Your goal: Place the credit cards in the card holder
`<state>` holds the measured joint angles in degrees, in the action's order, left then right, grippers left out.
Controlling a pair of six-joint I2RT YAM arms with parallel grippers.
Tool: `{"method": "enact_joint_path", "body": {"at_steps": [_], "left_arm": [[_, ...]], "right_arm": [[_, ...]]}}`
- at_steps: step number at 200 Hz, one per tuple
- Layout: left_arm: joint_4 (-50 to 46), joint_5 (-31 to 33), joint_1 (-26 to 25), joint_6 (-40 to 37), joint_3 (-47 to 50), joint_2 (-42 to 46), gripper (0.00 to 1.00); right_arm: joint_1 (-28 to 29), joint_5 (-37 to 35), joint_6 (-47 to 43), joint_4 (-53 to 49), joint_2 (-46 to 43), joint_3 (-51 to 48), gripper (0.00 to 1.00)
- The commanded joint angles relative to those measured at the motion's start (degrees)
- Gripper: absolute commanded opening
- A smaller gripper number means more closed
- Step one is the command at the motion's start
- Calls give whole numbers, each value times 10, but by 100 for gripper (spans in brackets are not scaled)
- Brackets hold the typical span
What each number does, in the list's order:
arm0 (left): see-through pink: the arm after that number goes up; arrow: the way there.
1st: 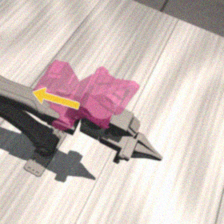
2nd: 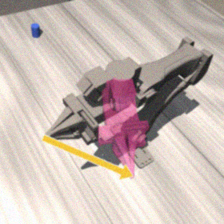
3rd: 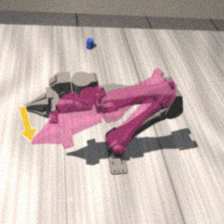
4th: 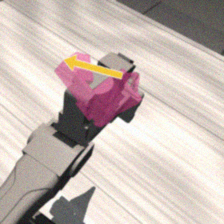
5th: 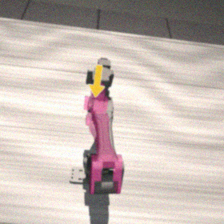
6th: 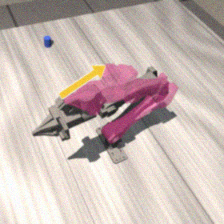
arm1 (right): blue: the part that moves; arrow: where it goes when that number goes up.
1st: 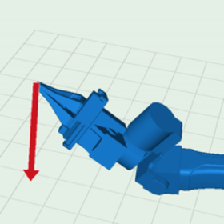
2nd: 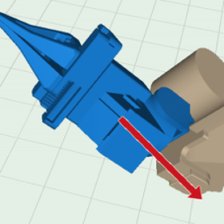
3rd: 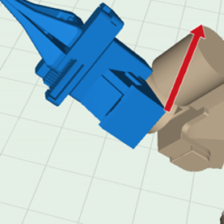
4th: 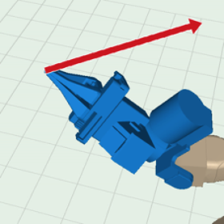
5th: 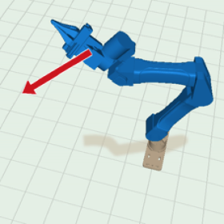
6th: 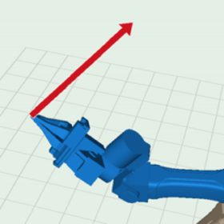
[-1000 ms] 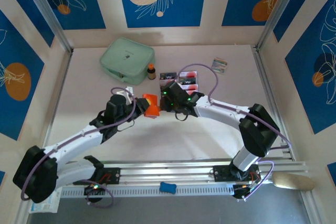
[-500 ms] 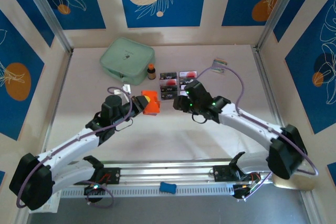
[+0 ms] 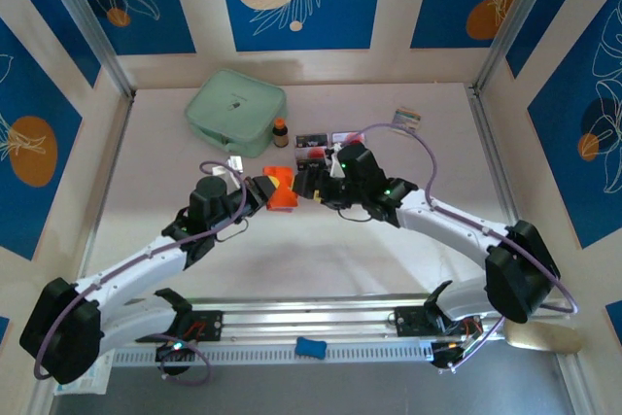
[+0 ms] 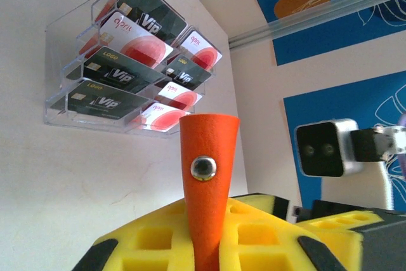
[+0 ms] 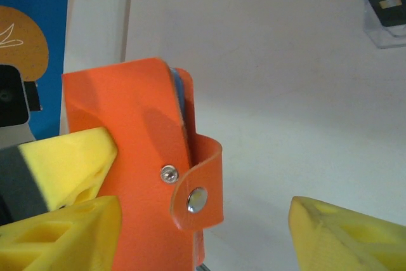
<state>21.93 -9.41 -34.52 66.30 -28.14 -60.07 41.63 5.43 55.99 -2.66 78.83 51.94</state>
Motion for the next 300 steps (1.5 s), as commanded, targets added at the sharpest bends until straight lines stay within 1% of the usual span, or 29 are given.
{"method": "enact_joint_path", "body": {"at_steps": [1,27,47,61,79,120,150,175,228,265,300], "left_arm": [[51,-2,-6,21,-2,-7,0],[86,2,-6,41,6,-19,0],[135,6,-10,64,17,-33,0],[159,9,-12,77,21,-43,0],[183,13,-17,86,20,-51,0],[200,19,-22,93,7,-53,0],[236,25,-25,109,3,-56,0],[273,29,-29,124,4,-62,0],[322,35,-36,145,6,-78,0],[368,37,-38,159,9,-99,0],[411,36,-41,171,8,-121,0]], "right_arm": [[-10,31,20,63,10,-3,67],[-46,58,43,120,10,-40,54],[-67,82,65,162,9,-69,45],[-76,92,78,183,9,-82,42],[-80,102,86,202,13,-89,41],[-85,112,104,234,21,-100,37],[-92,138,146,294,20,-121,37],[-93,154,168,320,11,-124,37],[-92,171,228,393,-5,-145,37],[-89,176,256,425,-11,-154,37],[-86,195,279,453,-4,-148,38]]}}
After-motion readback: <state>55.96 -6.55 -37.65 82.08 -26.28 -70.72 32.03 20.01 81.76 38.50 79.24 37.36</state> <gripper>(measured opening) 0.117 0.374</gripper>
